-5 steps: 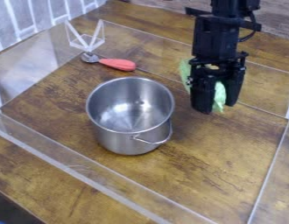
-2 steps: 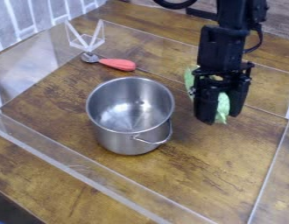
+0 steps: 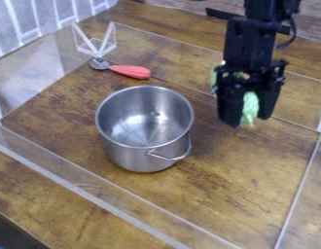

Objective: Put the green object in the silver pot

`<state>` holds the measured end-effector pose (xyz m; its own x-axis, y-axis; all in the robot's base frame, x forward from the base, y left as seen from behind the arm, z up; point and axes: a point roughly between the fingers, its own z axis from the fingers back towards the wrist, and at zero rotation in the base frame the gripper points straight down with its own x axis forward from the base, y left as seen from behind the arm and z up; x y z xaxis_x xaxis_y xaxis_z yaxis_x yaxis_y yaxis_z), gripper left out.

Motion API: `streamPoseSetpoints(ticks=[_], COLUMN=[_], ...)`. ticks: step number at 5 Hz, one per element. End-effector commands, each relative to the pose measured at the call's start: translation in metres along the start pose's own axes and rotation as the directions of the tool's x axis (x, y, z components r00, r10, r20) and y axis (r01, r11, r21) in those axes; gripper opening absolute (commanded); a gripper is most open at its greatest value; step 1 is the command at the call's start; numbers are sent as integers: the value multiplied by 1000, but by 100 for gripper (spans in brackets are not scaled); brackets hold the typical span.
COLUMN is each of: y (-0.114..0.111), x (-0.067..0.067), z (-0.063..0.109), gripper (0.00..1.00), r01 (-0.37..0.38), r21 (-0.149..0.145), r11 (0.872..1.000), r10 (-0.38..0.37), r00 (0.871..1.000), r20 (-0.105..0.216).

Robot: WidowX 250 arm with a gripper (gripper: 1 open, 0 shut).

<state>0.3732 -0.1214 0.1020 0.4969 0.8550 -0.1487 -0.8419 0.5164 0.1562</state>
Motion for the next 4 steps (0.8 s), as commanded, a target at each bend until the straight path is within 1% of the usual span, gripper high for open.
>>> streamPoseSetpoints(ticks=[1, 3, 4], y=[-5, -16, -22], x=[2, 10, 7], z=[19, 6, 7], gripper=[0, 0, 0], r01=[10, 3, -7], r21=[-64, -52, -49], r11=[998, 999, 999], r10=[-9, -2, 8], r00=[1000, 1000, 1000], r20=[19, 21, 20])
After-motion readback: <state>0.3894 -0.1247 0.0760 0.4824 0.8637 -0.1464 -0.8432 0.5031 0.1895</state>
